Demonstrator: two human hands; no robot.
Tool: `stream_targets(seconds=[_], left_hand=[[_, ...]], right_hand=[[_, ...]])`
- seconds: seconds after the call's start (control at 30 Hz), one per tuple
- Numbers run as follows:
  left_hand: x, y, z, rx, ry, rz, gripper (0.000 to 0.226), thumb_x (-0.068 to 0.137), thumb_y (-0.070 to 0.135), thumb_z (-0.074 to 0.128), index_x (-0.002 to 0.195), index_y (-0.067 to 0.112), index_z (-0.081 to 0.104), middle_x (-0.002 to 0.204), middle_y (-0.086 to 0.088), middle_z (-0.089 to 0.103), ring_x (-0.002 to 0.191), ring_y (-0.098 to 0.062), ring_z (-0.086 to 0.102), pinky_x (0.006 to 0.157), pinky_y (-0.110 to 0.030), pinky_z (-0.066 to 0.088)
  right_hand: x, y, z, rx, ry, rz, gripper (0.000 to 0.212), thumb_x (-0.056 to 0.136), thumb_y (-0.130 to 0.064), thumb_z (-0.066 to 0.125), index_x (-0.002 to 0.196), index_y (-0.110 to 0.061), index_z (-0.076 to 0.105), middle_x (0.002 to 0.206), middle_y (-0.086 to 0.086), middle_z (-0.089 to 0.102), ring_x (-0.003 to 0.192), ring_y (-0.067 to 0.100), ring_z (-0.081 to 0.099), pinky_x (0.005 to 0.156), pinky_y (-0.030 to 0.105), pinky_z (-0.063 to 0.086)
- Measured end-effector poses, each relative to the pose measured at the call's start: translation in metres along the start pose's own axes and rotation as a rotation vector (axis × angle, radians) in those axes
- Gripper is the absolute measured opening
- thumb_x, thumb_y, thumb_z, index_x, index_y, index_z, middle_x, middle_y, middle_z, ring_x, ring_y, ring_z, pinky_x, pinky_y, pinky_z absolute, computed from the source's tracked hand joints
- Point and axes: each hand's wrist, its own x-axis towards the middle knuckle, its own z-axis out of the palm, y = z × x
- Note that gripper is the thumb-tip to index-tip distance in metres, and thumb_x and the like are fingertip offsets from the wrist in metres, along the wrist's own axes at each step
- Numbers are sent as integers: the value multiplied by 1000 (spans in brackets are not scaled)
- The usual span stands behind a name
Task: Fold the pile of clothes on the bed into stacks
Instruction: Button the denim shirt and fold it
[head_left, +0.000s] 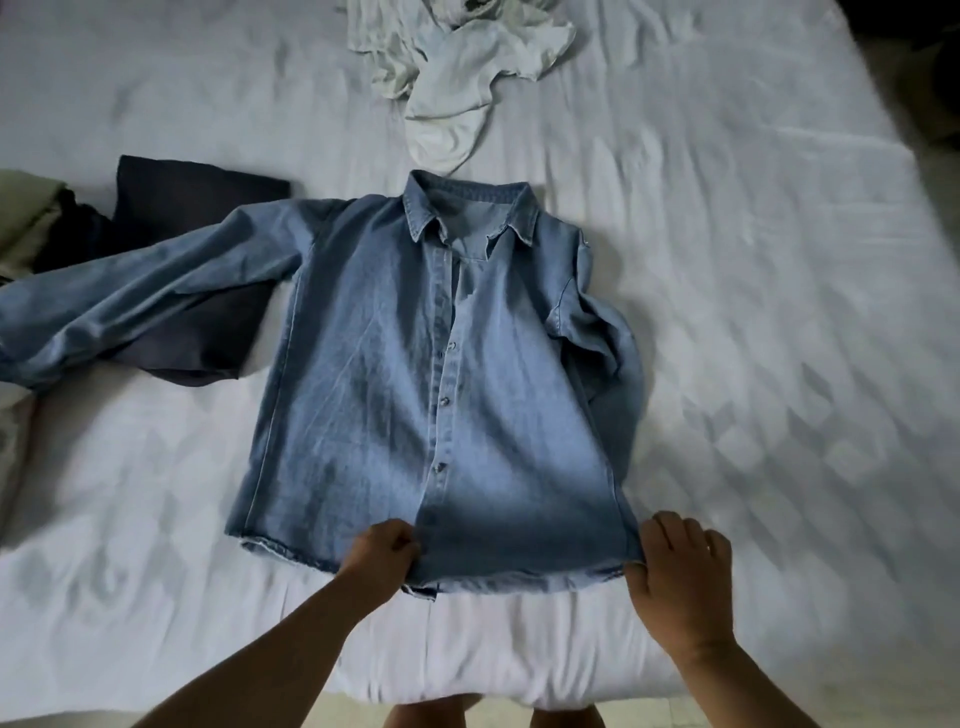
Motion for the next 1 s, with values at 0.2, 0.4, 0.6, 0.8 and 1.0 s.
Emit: stream_targets(seconds=[0.2, 0.4, 0.6, 0.8, 1.0], left_hand=[[-11, 17, 20, 96, -59, 52, 20, 86, 19, 59, 69, 25, 51, 80, -3, 62, 82, -23, 62, 70, -31, 48], [-10, 17, 30, 248, 168, 160, 40, 90, 21, 50, 129, 29, 44, 132, 0, 48, 116, -23, 52, 93, -36, 47], [2, 18, 25, 814, -15, 685, 55, 74, 32, 65, 128, 34, 52, 137, 5, 53, 127, -21, 48, 88, -34, 50], [45, 91, -11, 434, 70, 439, 36, 96, 32, 47, 132, 33, 49, 136, 7, 47, 120, -13, 50, 94, -23, 41], [116, 164, -50, 289, 144, 422, 31, 93, 25, 54, 124, 20, 58, 129, -3, 51, 111, -21, 56, 94, -32, 44]], right_hand=[[-39, 16, -7, -27, -118, 262, 16, 64, -22, 56, 59, -6, 54, 58, 11, 51, 50, 33, 54, 56, 39, 43], [-49, 5, 9, 27, -100, 13, 71, 56, -22, 59, 126, -12, 48, 132, 18, 49, 115, 36, 45, 91, 49, 33], [-17, 3, 27, 165, -158, -184, 22, 71, -29, 46, 80, -15, 60, 87, 7, 66, 72, 25, 64, 66, 36, 46], [97, 9, 6, 276, -81, -99, 23, 79, -21, 41, 58, -16, 49, 54, 1, 47, 48, 25, 50, 49, 30, 36], [207, 14, 14, 355, -82, -11, 26, 83, -22, 43, 68, -9, 61, 65, 5, 58, 57, 26, 55, 53, 29, 39]])
